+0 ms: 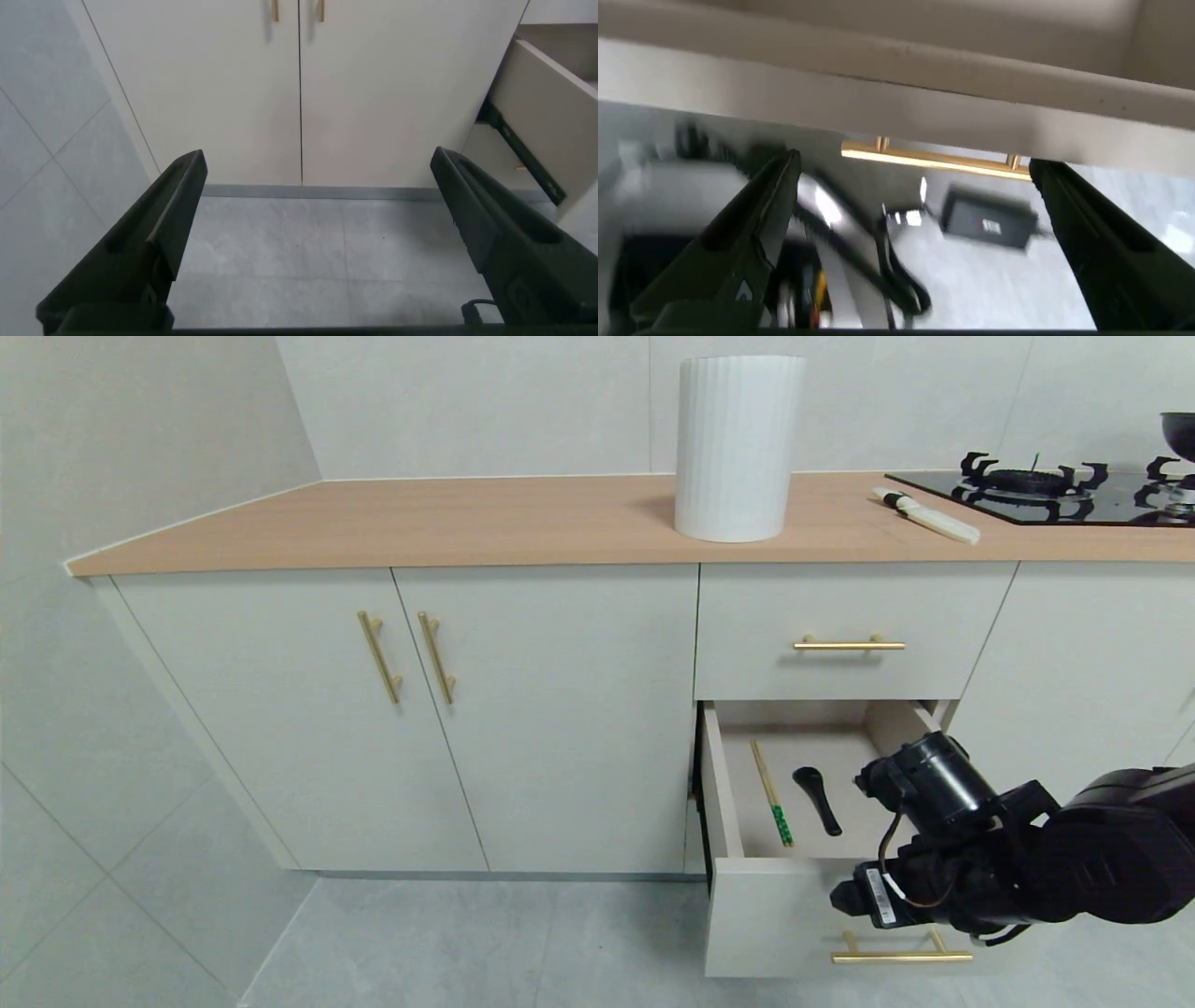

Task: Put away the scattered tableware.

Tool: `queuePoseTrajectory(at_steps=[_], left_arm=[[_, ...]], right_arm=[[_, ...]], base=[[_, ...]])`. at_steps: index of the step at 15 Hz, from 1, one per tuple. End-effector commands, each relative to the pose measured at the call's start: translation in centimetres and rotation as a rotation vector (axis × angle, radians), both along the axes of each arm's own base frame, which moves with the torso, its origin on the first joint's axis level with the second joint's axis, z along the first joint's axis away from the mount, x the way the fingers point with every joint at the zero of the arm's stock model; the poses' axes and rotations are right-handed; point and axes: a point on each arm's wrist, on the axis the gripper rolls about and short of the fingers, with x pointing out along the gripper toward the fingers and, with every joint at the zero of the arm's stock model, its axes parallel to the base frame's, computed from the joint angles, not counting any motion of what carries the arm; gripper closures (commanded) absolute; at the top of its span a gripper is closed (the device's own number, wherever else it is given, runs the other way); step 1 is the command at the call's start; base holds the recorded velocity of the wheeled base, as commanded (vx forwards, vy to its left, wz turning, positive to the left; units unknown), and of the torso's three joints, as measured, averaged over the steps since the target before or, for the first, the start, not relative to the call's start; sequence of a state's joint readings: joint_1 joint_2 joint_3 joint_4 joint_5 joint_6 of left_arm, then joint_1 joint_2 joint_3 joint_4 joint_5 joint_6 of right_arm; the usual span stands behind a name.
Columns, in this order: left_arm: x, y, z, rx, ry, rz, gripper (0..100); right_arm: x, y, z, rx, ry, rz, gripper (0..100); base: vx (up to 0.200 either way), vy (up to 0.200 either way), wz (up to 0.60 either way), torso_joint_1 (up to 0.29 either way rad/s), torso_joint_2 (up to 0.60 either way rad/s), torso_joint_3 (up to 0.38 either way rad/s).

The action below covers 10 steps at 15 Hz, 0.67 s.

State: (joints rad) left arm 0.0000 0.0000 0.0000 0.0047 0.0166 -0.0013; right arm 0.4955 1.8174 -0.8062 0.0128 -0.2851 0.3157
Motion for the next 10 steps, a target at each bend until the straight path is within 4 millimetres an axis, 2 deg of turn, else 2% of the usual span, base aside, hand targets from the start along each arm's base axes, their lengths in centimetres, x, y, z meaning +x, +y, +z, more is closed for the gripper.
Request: queuePoseTrajectory(at_steps=[1,4,8,10], left_arm=[[0.0,0.0,0.0,0.0,0.0,0.0,0],[0.0,0.0,0.0,0.0,0.0,0.0,0],[0.0,0.0,0.0,0.0,0.0,0.0,0],[0.0,0.0,0.0,0.0,0.0,0.0,0]], right_arm=[[0.6,-0.2,-0.5,0.0,0.0,-0.017,0],[1.8,-0.4,-0.9,0.008,-0.053,-0.054,0],[4.9,-0.3,-2.0,0.002,-0.103,-0.096,0],[5.8,0.1,-2.2,0.002,-0.113,-0.099,0]], base=[[0.0,0.0,0.0,0.0,0.0,0.0],[0.0,0.0,0.0,0.0,0.0,0.0],[0.0,0.0,0.0,0.0,0.0,0.0],[0.0,0.0,0.0,0.0,0.0,0.0]])
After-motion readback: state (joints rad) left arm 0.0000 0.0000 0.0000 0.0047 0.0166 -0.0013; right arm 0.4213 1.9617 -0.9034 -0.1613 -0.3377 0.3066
